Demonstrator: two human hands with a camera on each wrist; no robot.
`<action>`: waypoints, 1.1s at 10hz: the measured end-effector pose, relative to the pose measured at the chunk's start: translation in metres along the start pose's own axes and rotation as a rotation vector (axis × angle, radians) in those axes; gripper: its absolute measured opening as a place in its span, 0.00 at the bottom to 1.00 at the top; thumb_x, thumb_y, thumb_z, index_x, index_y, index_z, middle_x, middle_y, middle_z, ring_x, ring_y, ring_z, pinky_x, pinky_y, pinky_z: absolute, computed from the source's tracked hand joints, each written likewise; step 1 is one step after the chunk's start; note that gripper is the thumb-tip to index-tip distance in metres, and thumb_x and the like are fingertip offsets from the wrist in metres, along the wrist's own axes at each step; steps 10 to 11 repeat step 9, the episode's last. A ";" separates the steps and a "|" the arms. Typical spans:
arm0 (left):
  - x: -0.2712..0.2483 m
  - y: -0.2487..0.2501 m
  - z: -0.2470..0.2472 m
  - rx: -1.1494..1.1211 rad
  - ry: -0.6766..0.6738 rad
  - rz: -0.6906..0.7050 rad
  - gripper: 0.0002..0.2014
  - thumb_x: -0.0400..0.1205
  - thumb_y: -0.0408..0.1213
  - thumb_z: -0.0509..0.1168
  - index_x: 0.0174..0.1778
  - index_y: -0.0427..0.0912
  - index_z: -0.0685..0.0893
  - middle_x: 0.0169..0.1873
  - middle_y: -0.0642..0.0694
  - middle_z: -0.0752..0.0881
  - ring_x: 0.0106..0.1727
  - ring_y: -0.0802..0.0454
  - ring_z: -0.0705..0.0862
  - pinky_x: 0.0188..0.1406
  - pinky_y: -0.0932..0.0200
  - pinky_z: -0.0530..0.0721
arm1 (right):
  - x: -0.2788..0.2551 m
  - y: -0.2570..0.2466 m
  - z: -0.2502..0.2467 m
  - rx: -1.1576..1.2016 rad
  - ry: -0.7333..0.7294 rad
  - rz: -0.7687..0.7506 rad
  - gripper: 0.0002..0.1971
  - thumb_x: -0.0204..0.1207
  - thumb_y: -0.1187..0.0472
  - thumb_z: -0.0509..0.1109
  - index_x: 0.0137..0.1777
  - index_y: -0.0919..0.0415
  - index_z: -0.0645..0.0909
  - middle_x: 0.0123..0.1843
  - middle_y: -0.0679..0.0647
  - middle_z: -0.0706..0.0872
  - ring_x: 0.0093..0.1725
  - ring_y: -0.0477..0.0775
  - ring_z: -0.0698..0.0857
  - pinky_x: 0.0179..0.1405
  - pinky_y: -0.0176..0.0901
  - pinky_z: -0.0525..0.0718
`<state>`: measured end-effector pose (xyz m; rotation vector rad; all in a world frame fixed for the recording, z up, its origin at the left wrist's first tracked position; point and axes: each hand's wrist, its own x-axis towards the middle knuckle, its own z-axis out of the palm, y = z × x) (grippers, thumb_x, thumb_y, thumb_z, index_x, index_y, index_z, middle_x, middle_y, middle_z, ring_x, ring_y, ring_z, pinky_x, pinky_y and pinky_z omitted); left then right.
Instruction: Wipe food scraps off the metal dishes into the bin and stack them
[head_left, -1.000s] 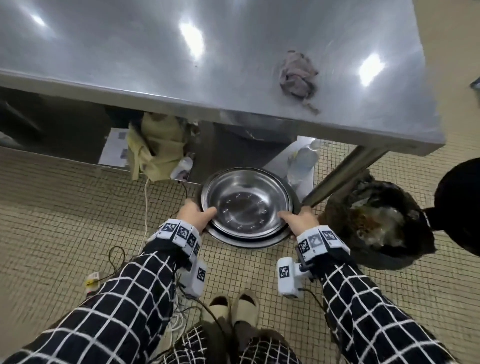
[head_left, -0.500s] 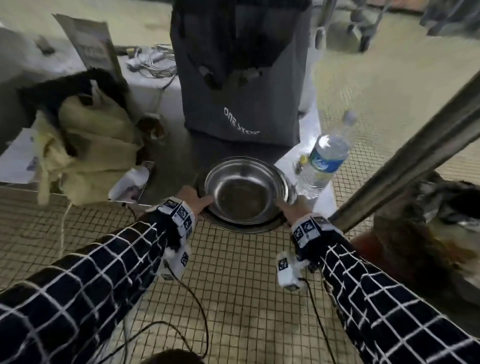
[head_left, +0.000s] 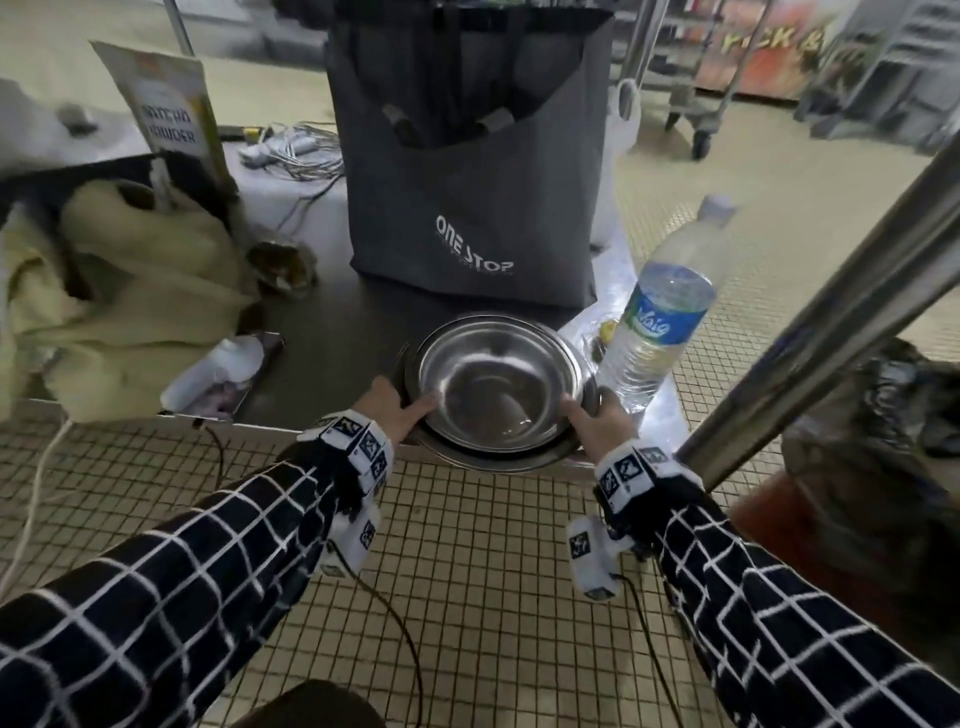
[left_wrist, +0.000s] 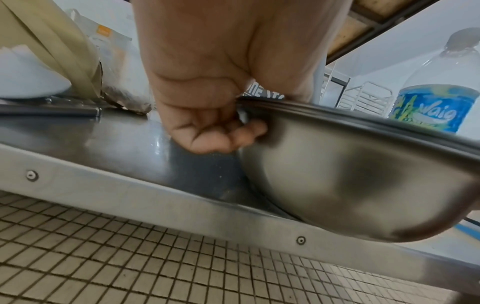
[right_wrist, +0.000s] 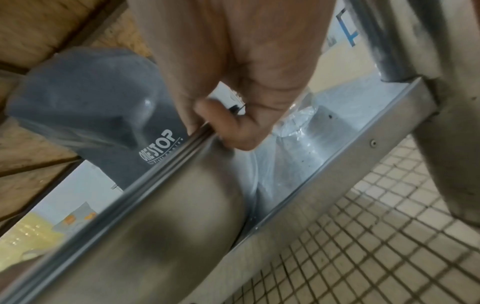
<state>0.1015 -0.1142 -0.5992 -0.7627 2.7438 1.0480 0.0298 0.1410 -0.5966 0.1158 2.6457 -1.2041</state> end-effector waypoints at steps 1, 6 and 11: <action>-0.028 -0.008 -0.007 0.272 -0.022 0.231 0.61 0.63 0.82 0.45 0.83 0.39 0.48 0.82 0.36 0.53 0.81 0.39 0.58 0.76 0.39 0.66 | -0.030 0.007 0.002 -0.486 0.075 -0.348 0.36 0.81 0.35 0.47 0.84 0.50 0.44 0.84 0.56 0.51 0.82 0.61 0.54 0.81 0.61 0.55; 0.005 0.007 0.002 0.498 -0.102 0.281 0.42 0.83 0.61 0.53 0.84 0.41 0.40 0.84 0.47 0.39 0.84 0.49 0.41 0.81 0.43 0.48 | -0.007 0.012 0.020 -0.667 -0.059 -0.391 0.35 0.82 0.37 0.41 0.84 0.51 0.35 0.86 0.48 0.36 0.84 0.48 0.37 0.81 0.51 0.40; 0.002 0.010 -0.003 0.266 -0.071 0.150 0.30 0.87 0.51 0.53 0.83 0.45 0.55 0.84 0.46 0.54 0.83 0.45 0.54 0.79 0.47 0.60 | -0.026 -0.004 0.015 -0.434 0.095 -0.256 0.29 0.85 0.48 0.51 0.84 0.49 0.50 0.86 0.49 0.49 0.83 0.54 0.57 0.80 0.55 0.58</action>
